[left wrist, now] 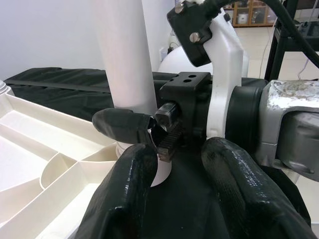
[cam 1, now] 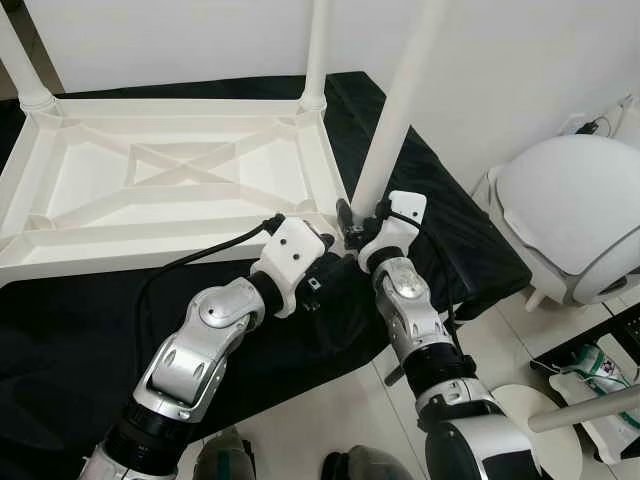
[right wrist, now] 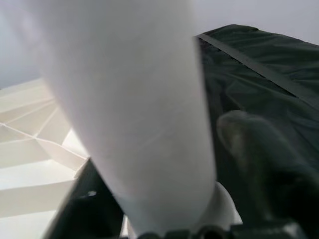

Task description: Building children table

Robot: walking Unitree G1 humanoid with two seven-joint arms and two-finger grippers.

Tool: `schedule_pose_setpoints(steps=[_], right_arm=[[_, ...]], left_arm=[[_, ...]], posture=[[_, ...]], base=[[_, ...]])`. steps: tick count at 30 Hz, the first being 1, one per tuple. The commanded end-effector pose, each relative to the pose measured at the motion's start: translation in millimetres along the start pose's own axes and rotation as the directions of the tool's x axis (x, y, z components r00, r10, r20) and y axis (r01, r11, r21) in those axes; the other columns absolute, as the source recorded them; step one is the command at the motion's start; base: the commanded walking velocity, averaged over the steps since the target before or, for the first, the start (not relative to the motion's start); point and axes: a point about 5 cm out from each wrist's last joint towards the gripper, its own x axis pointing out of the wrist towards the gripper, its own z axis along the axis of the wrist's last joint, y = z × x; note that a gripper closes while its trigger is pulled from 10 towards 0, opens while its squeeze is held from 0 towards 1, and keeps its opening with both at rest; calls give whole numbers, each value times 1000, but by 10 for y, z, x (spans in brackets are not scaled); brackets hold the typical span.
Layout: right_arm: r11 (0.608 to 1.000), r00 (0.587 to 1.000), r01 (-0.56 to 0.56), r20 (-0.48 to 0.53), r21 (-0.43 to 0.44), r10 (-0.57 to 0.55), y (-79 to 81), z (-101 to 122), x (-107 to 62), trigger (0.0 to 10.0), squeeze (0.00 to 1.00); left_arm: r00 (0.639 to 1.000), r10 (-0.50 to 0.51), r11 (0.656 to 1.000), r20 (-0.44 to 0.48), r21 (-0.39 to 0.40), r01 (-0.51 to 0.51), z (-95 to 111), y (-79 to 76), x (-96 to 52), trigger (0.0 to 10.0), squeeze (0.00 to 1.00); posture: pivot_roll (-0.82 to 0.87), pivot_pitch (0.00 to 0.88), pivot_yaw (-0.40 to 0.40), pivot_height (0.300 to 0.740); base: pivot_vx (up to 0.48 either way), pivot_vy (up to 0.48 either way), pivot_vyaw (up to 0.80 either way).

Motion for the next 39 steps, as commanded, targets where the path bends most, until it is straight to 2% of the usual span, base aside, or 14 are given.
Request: schedule_pose_setpoints(steps=[1, 3, 5, 7, 8, 9, 11, 14, 17, 20, 36, 37, 38, 39], right_arm=[[999, 1000, -17, -2, 36, 17, -94, 22, -16, 10000, 1000], [995, 997, -77, -2, 58, 77, -126, 47, -7, 10000, 1000], [975, 976, -218, -10, 37, 219, -193, 90, 7, 10000, 1000], [963, 963, -269, -17, 22, 270, -235, 106, 9, 10000, 1000], [944, 943, -330, -30, 24, 331, -279, 116, 15, 10000, 0], [944, 943, -330, -30, 24, 331, -279, 116, 15, 10000, 0], [904, 902, -427, -76, -7, 425, -405, 123, 42, 10000, 0], [866, 861, -499, -123, -16, 494, -474, 116, 58, 10000, 0], [851, 843, -526, -139, -8, 519, -488, 109, 60, 10000, 0], [771, 760, -634, -232, -59, 607, -455, 63, 101, 10000, 0], [720, 719, -684, -271, -117, 640, -327, 167, 270, 10000, 0], [714, 713, -690, -284, -122, 641, -328, 161, 274, 4078, 0], [711, 708, -693, -298, -121, 640, -335, 149, 273, 0, 0], [708, 704, -696, -308, -120, 640, -347, 137, 266, 0, 0]], left_arm=[[999, 51, 999, -3, 11, -51, -14, 23, -5, 10000, 0], [999, 54, 998, -5, 16, -54, -20, 30, -8, 10000, 0], [998, 60, 998, -3, 19, -60, -28, 47, -9, 10000, 0], [998, 60, 998, -2, 22, -60, -31, 50, -7, 10000, 0], [998, 58, 998, 0, 22, -58, -26, 49, -4, 10000, 0], [998, 58, 998, 0, 22, -58, -26, 49, -4, 10000, 0], [999, 51, 998, 4, 26, -52, -16, 49, 8, 10000, 0], [999, 47, 998, 7, 28, -48, -10, 54, 14, 10000, 0], [999, 46, 999, 8, 28, -46, -8, 55, 15, 10000, 0], [999, 39, 999, 10, 33, -40, 1, 51, 15, 10000, 0], [999, 46, 999, 8, 29, -46, 4, 32, -15, 10000, 0], [999, 48, 998, 9, 28, -48, 6, 32, -15, 10000, 0], [999, 50, 998, 9, 27, -50, 8, 33, -16, 10000, 0], [999, 52, 998, 10, 26, -52, 10, 34, -18, 10000, 0]], posture=[[-5, 0, -71, 740], [-4, 0, -72, 740], [-6, 0, -70, 740], [-6, 0, -68, 740], [-10, 0, -66, 740], [-10, 0, -66, 740], [-11, 0, -64, 740], [-13, 0, -60, 740], [-14, 0, -60, 740], [-3, 0, -61, 740], [24, 0, -73, 740], [25, 0, -74, 740], [26, 0, -75, 740], [26, 0, -76, 740]], base=[[0, 0, 0], [0, 0, 0], [0, 0, 0], [0, 0, 0], [0, 0, 0], [0, 0, 0], [0, 0, 0], [0, 0, 0], [0, 0, 0], [0, 0, 0], [0, 0, 0], [0, 0, 0], [0, 0, 0], [0, 0, 0]])
